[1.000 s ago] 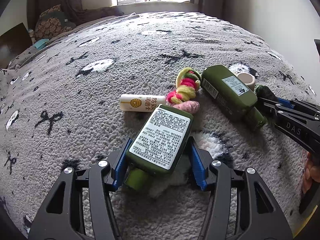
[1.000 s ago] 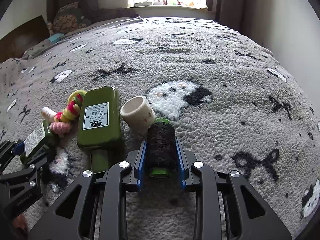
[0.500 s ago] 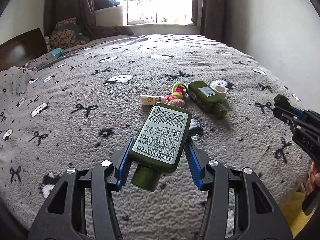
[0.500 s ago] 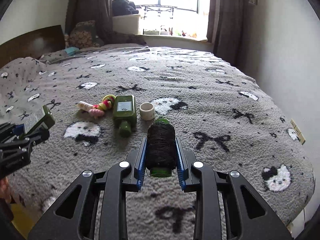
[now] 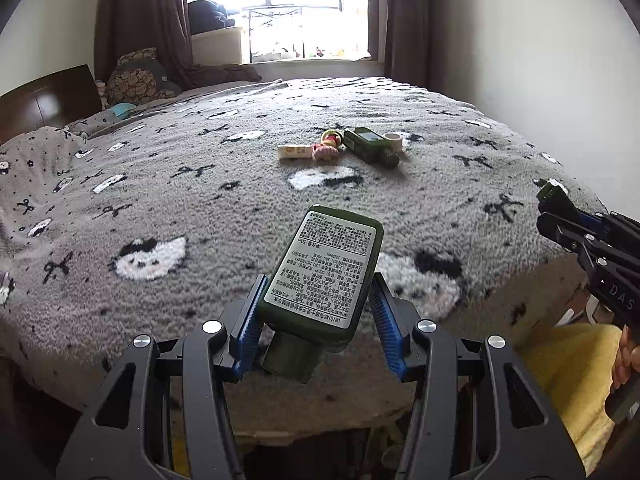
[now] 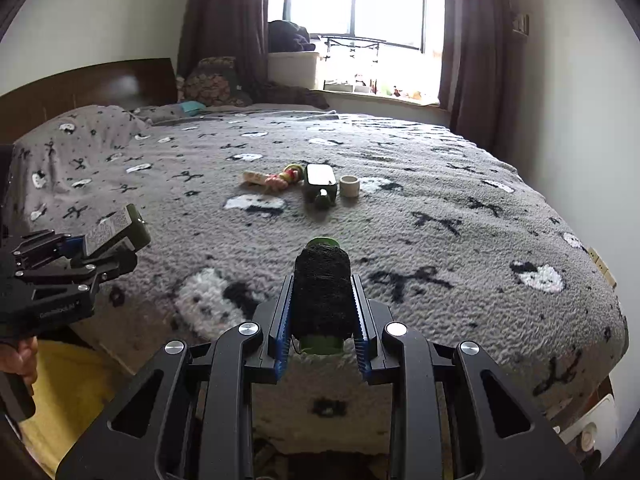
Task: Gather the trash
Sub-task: 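Lower the spool and green bottle toward the bin below the bed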
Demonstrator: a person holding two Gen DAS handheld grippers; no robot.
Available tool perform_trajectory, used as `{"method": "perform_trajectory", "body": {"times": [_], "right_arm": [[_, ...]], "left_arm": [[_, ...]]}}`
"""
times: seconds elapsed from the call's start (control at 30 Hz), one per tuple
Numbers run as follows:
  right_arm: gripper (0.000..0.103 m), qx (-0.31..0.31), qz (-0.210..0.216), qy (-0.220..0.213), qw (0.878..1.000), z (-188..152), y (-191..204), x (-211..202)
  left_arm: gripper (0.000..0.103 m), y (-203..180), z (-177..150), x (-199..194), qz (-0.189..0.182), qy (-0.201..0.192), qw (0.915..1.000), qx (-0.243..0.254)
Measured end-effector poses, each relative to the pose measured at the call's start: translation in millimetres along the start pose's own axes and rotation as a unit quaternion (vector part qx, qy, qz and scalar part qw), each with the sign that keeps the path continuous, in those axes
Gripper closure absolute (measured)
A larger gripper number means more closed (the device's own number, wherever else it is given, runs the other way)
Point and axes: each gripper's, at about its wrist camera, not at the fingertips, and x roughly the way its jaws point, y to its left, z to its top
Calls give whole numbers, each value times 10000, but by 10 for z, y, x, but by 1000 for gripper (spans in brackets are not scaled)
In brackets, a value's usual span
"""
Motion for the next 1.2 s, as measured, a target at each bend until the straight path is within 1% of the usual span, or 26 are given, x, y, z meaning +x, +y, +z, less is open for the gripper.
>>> {"method": "perform_trajectory", "body": {"times": [0.1,0.3,0.4,0.53,0.67,0.73,0.8,0.93,1.07,1.2], "right_arm": [[76,34,207,152,9997,-190,89,-43],[76,38,359,541,9979,-510,221,24],[76,91,399,755,9963,-651,240,94],[76,105,408,1038,9937,-836,276,211],[76,128,467,1308,9902,-985,305,327],[76,164,559,1528,9865,-1069,318,410],[76,201,671,1736,9823,-1155,340,485],[76,372,918,2244,9695,-1348,372,665],[76,509,1081,2643,9570,-1508,391,781],[76,486,1134,2854,9504,-1593,432,830]], "left_arm": [[55,-34,-233,-69,-90,107,9999,5],[55,-97,-598,-59,-129,414,9990,69],[55,-146,-756,-2,-226,621,9978,58],[55,-219,-990,167,-358,1018,9941,72],[55,-311,-1231,343,-441,1433,9886,132],[55,-321,-1344,431,-532,1663,9846,113],[55,-312,-1458,526,-626,1911,9796,59],[55,-306,-1668,677,-734,2333,9696,-17],[55,-308,-1813,773,-788,2616,9619,-71],[55,-291,-1863,888,-784,2845,9553,-173]]}}
